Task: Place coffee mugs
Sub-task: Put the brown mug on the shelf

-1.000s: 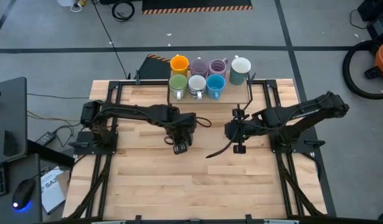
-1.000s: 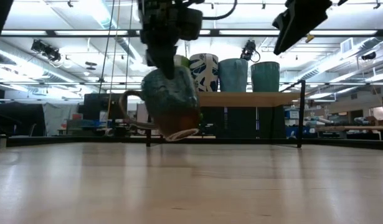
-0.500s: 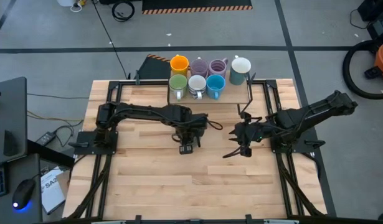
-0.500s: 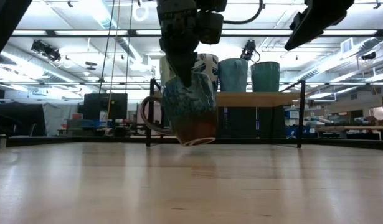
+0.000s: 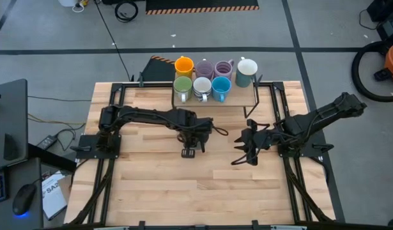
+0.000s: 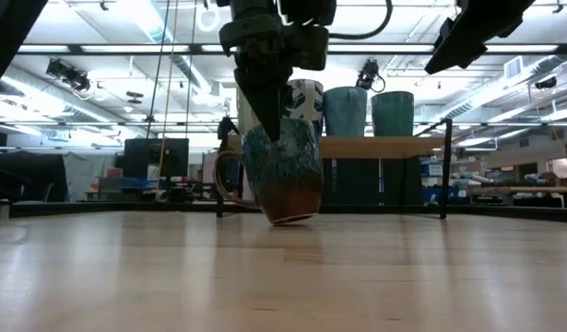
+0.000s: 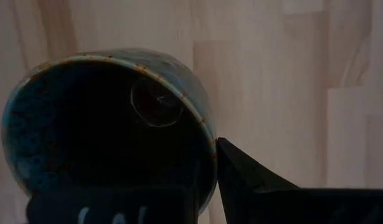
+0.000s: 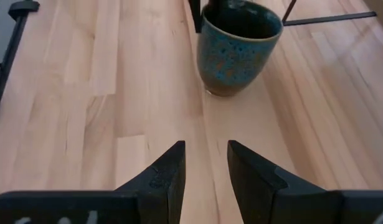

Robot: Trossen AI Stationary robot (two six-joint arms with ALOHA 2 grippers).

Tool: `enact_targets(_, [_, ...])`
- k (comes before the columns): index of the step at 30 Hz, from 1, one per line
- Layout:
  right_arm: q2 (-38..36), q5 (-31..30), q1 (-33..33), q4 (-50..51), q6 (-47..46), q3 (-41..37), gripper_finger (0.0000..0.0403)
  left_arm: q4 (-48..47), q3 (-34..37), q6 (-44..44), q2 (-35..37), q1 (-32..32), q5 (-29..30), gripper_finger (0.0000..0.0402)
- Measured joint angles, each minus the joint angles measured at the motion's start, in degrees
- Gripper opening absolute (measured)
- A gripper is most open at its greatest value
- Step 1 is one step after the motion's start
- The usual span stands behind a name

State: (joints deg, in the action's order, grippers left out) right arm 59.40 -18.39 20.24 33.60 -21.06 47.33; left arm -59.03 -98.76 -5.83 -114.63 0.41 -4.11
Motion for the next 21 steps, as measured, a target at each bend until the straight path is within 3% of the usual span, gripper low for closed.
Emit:
enact_targets(13, [0.1, 0.0, 0.41, -1.83, 0.5, -0.02, 0.0125, 1.07, 0.09, -1.42, 0.0, -1.06, 2.15, 0.0045])
enact_targets(21, [0.13, -0.04, 0.38, -1.83, 4.29, -0.02, 0.0125, 4.47, 0.11, -2.38, 0.07, -2.37, 6.16, 0.0108])
